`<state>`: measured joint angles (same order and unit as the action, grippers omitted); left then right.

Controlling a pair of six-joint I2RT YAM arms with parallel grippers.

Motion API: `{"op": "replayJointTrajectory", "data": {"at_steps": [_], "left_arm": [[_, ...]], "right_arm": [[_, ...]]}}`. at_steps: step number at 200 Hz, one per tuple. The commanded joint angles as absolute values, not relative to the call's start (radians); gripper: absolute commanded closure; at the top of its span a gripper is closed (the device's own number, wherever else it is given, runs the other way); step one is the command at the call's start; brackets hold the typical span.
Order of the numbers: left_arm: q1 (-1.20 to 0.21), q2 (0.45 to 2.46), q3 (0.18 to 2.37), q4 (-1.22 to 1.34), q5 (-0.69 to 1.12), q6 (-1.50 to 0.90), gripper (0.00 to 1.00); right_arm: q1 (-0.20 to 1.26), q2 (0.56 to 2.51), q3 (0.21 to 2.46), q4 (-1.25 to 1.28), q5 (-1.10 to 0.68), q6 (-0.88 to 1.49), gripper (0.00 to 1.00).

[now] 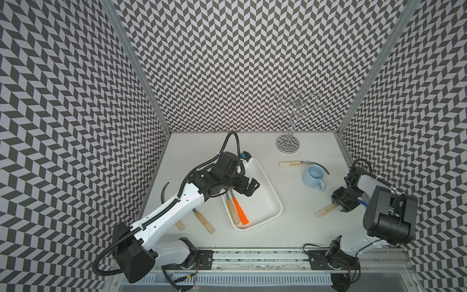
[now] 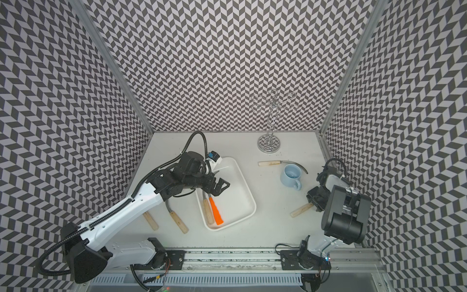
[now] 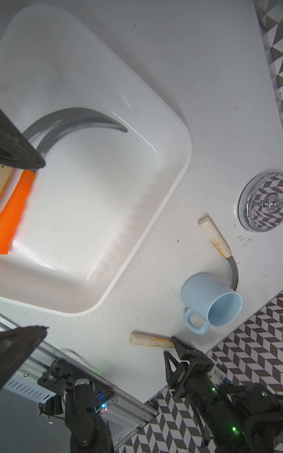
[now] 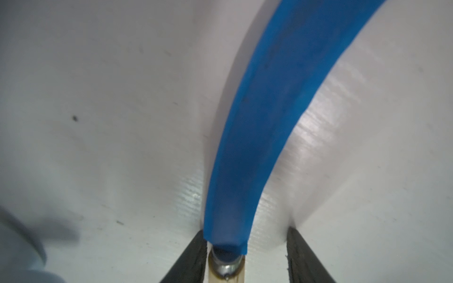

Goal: Put small sickles into storage boxes
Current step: Pick up the sickle at the center of the board.

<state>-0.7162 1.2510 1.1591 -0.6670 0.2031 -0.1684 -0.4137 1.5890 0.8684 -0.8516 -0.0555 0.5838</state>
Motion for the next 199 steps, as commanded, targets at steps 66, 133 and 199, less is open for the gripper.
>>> {"op": "replayJointTrajectory", "data": {"at_steps": [66,133,199], "left_arm": [[-0.71,1.25,1.153,-0.661,0.221,-0.149,0.0],[-0.71,1.254,1.154,-0.66,0.221,-0.147,0.0],[-0.71,1.259,1.154,-0.663,0.218,-0.146,0.0]], "right_arm": [[-0.383,1.546,0.758,-0.792,-0.17,0.67,0.51],[-0.366,1.563,0.708,-0.719,-0.184,0.691,0.66],[-0.364,1.579,0.681,-0.683,-0.183,0.701,0.79]]}}
